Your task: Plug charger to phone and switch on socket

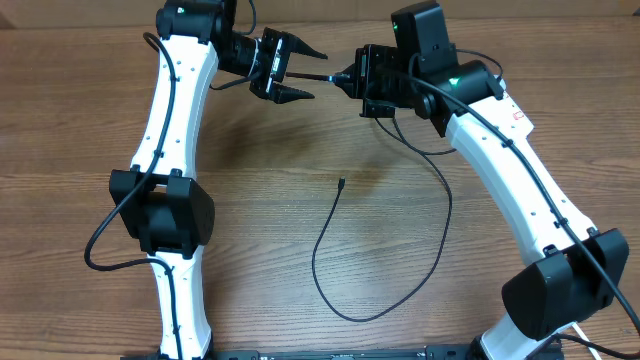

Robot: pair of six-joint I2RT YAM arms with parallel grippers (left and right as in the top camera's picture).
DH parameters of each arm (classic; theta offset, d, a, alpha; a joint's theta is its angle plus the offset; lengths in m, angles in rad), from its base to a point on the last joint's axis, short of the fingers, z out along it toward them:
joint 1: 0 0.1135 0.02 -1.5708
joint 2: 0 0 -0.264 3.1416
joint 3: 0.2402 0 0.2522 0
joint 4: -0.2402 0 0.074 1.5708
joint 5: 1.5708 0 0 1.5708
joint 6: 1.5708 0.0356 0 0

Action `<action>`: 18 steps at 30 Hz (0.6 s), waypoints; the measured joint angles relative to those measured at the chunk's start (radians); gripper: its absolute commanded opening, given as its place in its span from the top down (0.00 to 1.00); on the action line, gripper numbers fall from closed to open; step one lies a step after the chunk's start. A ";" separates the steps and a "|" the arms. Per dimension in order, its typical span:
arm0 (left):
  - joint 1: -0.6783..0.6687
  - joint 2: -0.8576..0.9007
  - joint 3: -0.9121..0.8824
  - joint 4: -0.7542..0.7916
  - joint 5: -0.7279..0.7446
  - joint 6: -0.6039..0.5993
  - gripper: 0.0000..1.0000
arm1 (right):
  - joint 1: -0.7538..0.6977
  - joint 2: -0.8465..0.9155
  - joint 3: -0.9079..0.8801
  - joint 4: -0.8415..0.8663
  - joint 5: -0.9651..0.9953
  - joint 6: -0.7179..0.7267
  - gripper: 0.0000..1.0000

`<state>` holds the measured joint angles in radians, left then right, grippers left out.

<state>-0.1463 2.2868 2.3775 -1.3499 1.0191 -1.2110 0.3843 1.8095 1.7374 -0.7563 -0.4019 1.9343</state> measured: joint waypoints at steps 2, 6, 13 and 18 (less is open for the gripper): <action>0.000 0.000 0.000 0.000 0.000 -0.029 0.45 | 0.011 0.000 0.000 0.001 0.015 0.013 0.96; 0.000 0.000 0.000 0.001 -0.001 -0.065 0.54 | 0.030 0.000 0.000 0.000 0.033 0.033 0.96; 0.000 0.000 0.000 0.001 -0.009 -0.090 0.62 | 0.035 0.000 0.000 0.003 0.040 0.042 0.96; 0.000 0.000 0.000 0.001 -0.022 -0.099 0.68 | 0.034 0.000 0.000 0.019 0.034 0.045 0.96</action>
<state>-0.1463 2.2868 2.3775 -1.3487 0.9970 -1.3098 0.4187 1.8095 1.7374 -0.7368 -0.3676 1.9793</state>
